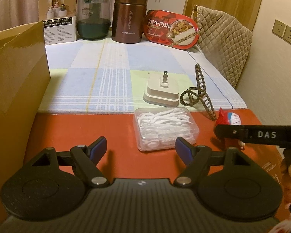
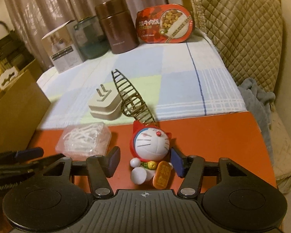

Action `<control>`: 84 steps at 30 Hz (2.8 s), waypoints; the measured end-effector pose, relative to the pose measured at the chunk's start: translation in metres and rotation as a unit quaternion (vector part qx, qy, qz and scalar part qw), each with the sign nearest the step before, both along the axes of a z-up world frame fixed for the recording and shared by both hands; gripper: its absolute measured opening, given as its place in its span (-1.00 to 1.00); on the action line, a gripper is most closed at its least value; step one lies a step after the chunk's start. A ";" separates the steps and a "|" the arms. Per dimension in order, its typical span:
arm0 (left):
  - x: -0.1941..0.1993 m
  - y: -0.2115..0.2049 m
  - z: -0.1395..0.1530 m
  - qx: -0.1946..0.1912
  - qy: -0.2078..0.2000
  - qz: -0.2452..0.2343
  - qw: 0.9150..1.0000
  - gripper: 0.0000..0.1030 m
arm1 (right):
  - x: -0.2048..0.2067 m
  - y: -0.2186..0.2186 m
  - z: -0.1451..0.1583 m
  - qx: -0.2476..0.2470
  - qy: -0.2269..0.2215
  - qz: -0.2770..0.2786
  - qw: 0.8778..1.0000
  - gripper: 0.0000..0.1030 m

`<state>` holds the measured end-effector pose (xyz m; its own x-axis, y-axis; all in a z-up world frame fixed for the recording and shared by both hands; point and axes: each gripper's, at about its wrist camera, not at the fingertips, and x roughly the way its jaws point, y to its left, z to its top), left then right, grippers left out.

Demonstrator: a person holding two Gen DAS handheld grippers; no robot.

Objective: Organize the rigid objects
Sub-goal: 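Grasp the clear floss-pick box with the left gripper while the right gripper holds the figure, then lift the floss-pick box and Doraemon figure off the table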

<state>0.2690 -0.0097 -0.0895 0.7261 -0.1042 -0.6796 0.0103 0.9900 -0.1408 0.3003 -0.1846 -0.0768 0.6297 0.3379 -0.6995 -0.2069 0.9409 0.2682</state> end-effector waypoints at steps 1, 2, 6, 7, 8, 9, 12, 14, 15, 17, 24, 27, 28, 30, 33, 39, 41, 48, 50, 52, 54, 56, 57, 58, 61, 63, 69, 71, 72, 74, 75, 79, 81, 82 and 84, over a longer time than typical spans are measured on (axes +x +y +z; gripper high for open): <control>0.001 0.000 0.000 -0.002 0.000 0.000 1.000 0.44 | 0.000 0.001 -0.001 -0.005 -0.001 -0.002 1.000 0.04; 0.001 -0.001 0.000 -0.003 -0.001 -0.001 1.000 0.44 | 0.001 0.002 -0.002 -0.011 0.000 -0.003 1.000 0.04; 0.004 -0.004 0.000 -0.009 -0.004 -0.002 1.000 0.44 | 0.003 0.000 -0.004 -0.026 0.000 -0.003 1.000 0.00; 0.005 -0.005 0.000 -0.011 -0.004 -0.004 1.000 0.45 | 0.003 -0.002 -0.003 -0.026 0.006 -0.007 1.000 -0.17; 0.006 -0.007 0.000 -0.014 -0.005 -0.004 1.000 0.47 | 0.004 -0.004 -0.001 -0.021 0.014 -0.017 1.000 -0.19; 0.007 -0.008 0.000 -0.016 -0.006 -0.005 1.000 0.49 | 0.005 -0.008 0.000 -0.021 0.018 -0.029 0.999 -0.19; 0.010 -0.015 0.002 -0.029 -0.010 -0.011 0.999 0.64 | 0.006 -0.016 0.004 -0.020 0.020 -0.049 0.998 -0.19; 0.013 -0.020 0.004 -0.031 -0.014 -0.014 0.999 0.76 | 0.006 -0.020 0.006 -0.015 0.021 -0.056 0.998 -0.20; 0.014 -0.024 0.004 -0.029 -0.016 -0.016 0.999 0.77 | 0.006 -0.021 0.007 -0.015 0.021 -0.057 0.998 -0.20; 0.019 -0.030 0.003 -0.023 -0.017 -0.018 0.999 0.77 | 0.005 -0.022 0.008 -0.019 0.018 -0.057 0.998 -0.20; 0.036 -0.036 -0.012 -0.005 0.009 -0.008 1.000 0.77 | 0.004 -0.023 0.011 -0.027 0.013 -0.059 0.998 -0.20; 0.042 -0.036 -0.018 0.006 0.013 -0.004 1.000 0.77 | 0.005 -0.023 0.011 -0.027 0.013 -0.057 0.998 -0.20; 0.042 -0.036 -0.019 0.007 0.012 -0.005 1.000 0.77 | 0.005 -0.023 0.011 -0.026 0.014 -0.055 0.998 -0.20; 0.043 -0.037 -0.020 0.014 0.008 -0.009 1.000 0.74 | 0.005 -0.021 0.011 -0.025 0.015 -0.050 0.998 -0.20; 0.043 -0.037 -0.021 0.017 0.008 -0.014 1.000 0.67 | 0.005 -0.018 0.010 -0.027 0.015 -0.042 0.999 -0.20; 0.018 -0.036 -0.019 0.025 0.010 -0.031 0.999 0.64 | 0.003 -0.009 0.008 -0.041 0.015 -0.010 0.999 -0.20; 0.003 -0.034 -0.017 0.028 0.012 -0.039 0.999 0.64 | 0.002 -0.007 0.007 -0.045 0.015 0.005 0.999 -0.20; -0.039 -0.022 -0.017 0.040 0.004 -0.046 0.998 0.65 | -0.004 0.002 -0.003 -0.040 0.015 0.047 0.998 -0.19; -0.041 -0.021 -0.017 0.039 0.003 -0.048 0.998 0.65 | -0.005 0.004 -0.004 -0.039 0.010 0.052 0.998 -0.19; -0.040 -0.020 -0.017 0.037 0.000 -0.048 0.998 0.66 | -0.005 0.005 -0.004 -0.037 0.008 0.055 0.998 -0.19; -0.040 -0.019 -0.017 0.035 -0.002 -0.046 0.998 0.66 | -0.005 0.007 -0.005 -0.039 0.003 0.055 0.998 -0.17; -0.041 -0.020 -0.018 0.040 -0.006 -0.047 0.998 0.65 | -0.006 0.009 -0.006 -0.043 -0.004 0.057 0.997 -0.15; -0.041 -0.020 -0.018 0.042 -0.008 -0.047 0.998 0.65 | -0.006 0.010 -0.007 -0.044 -0.006 0.057 0.997 -0.15; -0.041 -0.021 -0.018 0.044 -0.009 -0.049 0.998 0.65 | -0.007 0.011 -0.007 -0.046 -0.009 0.056 0.997 -0.15; -0.040 -0.022 -0.020 0.049 -0.010 -0.048 0.998 0.65 | -0.005 0.013 -0.007 -0.050 -0.010 0.052 0.997 -0.15; -0.039 -0.022 -0.022 0.052 -0.009 -0.048 0.997 0.65 | -0.003 0.011 -0.007 -0.047 -0.006 0.043 0.998 -0.15; -0.037 -0.023 -0.027 0.059 -0.011 -0.046 0.997 0.65 | -0.001 0.008 -0.005 -0.042 0.001 0.029 0.999 -0.17; -0.037 -0.023 -0.026 0.061 -0.012 -0.046 0.997 0.63 | -0.002 0.009 -0.004 -0.046 0.002 0.029 0.999 -0.18; -0.037 -0.023 -0.026 0.059 -0.011 -0.045 0.997 0.63 | -0.002 0.010 -0.004 -0.046 0.003 0.029 0.999 -0.18; -0.037 -0.022 -0.026 0.059 -0.011 -0.041 0.997 0.62 | -0.002 0.011 -0.003 -0.049 0.003 0.026 0.998 -0.18; -0.038 -0.022 -0.026 0.060 -0.012 -0.039 0.997 0.61 | -0.002 0.011 -0.003 -0.050 0.003 0.024 0.998 -0.18; -0.042 -0.020 -0.024 0.054 -0.015 -0.037 0.998 0.61 | -0.003 0.010 0.003 -0.050 -0.004 0.016 0.999 -0.18; -0.045 -0.020 -0.021 0.050 -0.017 -0.037 0.998 0.61 | -0.005 0.010 0.008 -0.048 -0.008 0.015 0.999 -0.18; -0.046 -0.020 -0.019 0.048 -0.019 -0.037 0.998 0.61 | -0.006 0.010 0.010 -0.049 -0.010 0.015 0.999 -0.18; -0.050 -0.020 -0.014 0.044 -0.023 -0.037 0.998 0.61 | -0.008 0.011 0.014 -0.053 -0.013 0.013 0.998 -0.19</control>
<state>0.2192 -0.0301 -0.1034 0.7490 -0.1000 -0.6549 0.0890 0.9948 -0.0502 0.2918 -0.1731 -0.0624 0.6402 0.2792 -0.7157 -0.2378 0.9579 0.1610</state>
